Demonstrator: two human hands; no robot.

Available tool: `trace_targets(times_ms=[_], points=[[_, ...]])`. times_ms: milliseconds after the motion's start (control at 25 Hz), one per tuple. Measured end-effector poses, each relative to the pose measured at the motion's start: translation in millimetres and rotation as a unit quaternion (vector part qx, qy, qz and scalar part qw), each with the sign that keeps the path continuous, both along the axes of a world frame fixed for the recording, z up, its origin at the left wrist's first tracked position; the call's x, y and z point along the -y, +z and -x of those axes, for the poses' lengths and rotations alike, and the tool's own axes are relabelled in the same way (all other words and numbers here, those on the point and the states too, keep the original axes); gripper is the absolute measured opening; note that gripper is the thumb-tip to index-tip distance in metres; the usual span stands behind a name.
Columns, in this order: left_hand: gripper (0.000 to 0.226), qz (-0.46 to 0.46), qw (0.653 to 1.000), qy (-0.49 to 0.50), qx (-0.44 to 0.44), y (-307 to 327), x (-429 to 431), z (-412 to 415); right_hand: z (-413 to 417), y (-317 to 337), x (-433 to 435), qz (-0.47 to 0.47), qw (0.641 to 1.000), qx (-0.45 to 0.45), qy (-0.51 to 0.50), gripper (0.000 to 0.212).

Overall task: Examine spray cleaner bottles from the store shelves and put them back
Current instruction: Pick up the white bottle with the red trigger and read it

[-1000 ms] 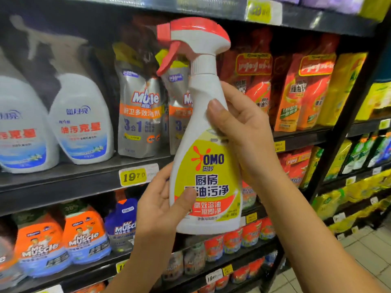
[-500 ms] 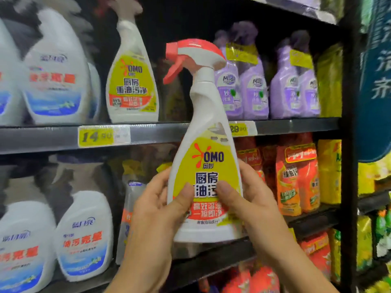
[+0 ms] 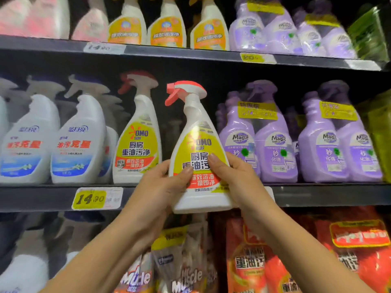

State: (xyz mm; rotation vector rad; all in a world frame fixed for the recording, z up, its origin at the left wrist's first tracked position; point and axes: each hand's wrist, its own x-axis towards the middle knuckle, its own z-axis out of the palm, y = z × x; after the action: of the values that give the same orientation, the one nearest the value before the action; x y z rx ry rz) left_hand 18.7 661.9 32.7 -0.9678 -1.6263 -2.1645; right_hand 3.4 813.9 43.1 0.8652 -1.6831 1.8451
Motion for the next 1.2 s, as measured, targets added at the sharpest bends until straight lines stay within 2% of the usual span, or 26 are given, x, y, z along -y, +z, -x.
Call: trace_targets(times_ms=[240, 360, 480, 640, 880, 1000, 1120, 1200], points=[[0.034, 0.044, 0.998, 0.050, 0.020, 40, -2, 30, 35, 34, -5, -0.033, 0.995, -0.013, -0.092, 0.022], [0.026, 0.044, 0.996, 0.076, 0.010, 47, -3, 46, 44, 43, -3, -0.027, 0.990, -0.039, -0.135, 0.015], [0.029, 0.032, 0.994, 0.107, -0.003, 51, -2, 61, 51, 45, 0, -0.040, 0.985, -0.064, -0.156, 0.010], [0.028, 0.050, 0.992, 0.112, -0.016, 46, 1, 76, 61, 36, 7, -0.063, 0.953, -0.131, -0.266, 0.023], [0.027, 0.090, 0.973, 0.197, -0.075, 40, 2, 81, 64, 27, 14, -0.087, 0.907, -0.208, -0.356, 0.025], [0.025, 0.166, 0.910, 0.346, -0.158, 37, 2, 79, 63, 27, 14, -0.099, 0.905, -0.202, -0.360, 0.028], [0.034, 0.208, 0.800, 0.504, -0.249, 29, 0, 69, 60, 30, 11, -0.107, 0.918, -0.185, -0.334, 0.032], [0.036, 0.170, 0.729, 0.588, -0.307, 26, 10, 64, 58, 30, 9, -0.116, 0.928, -0.169, -0.310, 0.036]])
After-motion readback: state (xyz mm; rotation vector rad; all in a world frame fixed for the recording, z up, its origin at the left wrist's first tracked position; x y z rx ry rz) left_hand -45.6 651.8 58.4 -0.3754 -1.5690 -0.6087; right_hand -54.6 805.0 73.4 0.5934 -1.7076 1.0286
